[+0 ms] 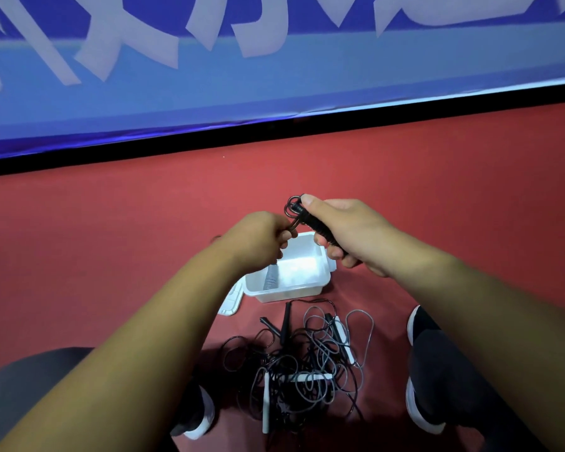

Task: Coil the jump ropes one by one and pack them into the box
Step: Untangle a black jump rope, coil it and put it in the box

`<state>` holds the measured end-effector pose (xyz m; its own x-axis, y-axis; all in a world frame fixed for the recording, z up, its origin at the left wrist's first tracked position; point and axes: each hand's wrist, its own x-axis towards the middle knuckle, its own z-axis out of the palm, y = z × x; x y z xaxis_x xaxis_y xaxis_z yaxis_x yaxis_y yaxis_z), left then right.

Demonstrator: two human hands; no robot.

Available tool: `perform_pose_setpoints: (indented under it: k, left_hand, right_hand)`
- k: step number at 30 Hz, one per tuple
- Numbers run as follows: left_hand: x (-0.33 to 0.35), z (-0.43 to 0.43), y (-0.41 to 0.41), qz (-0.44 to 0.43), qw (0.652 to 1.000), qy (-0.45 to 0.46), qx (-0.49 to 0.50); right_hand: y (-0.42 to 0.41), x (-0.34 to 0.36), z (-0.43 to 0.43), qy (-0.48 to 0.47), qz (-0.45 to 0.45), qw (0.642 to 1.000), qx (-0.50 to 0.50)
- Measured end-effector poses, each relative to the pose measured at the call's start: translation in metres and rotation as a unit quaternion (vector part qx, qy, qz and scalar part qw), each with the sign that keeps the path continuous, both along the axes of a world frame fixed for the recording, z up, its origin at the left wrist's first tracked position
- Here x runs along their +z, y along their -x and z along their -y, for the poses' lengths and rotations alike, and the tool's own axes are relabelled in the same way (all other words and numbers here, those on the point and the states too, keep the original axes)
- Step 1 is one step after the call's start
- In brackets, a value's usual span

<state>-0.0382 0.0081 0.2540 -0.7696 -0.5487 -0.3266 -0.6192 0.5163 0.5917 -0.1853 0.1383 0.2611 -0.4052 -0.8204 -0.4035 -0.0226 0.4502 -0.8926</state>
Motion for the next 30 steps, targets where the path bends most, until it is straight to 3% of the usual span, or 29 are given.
perform_pose_setpoints:
  k: [6,11,15,17,23,28,30]
  left_hand:
    - [0.005,-0.003,-0.003,-0.024,0.999,-0.040,0.027]
    - [0.018,-0.002,-0.008,-0.093,0.992,-0.066,0.045]
    - [0.035,0.002,-0.010,-0.175,0.970,-0.144,0.083]
    - [0.040,0.001,-0.011,-0.193,0.966,-0.148,0.082]
    - [0.035,0.002,-0.014,-0.203,0.976,-0.018,0.072]
    - [0.038,0.015,-0.021,-0.199,0.974,0.098,0.052]
    - [0.040,0.019,-0.024,-0.153,0.984,0.087,0.028]
  right_hand:
    - [0.000,0.012,-0.005,-0.015,0.126,0.988,0.086]
    - [0.004,0.016,-0.010,-0.063,0.237,0.945,0.214]
    - [0.007,0.020,-0.015,-0.120,0.274,0.898,0.322]
    - [0.003,0.020,-0.016,-0.166,0.229,0.895,0.345]
    - [-0.004,0.000,-0.004,-0.150,0.039,0.962,0.224]
    - [-0.001,-0.007,0.012,-0.074,0.021,0.992,0.097]
    - [-0.002,-0.007,0.017,-0.052,0.021,0.997,0.049]
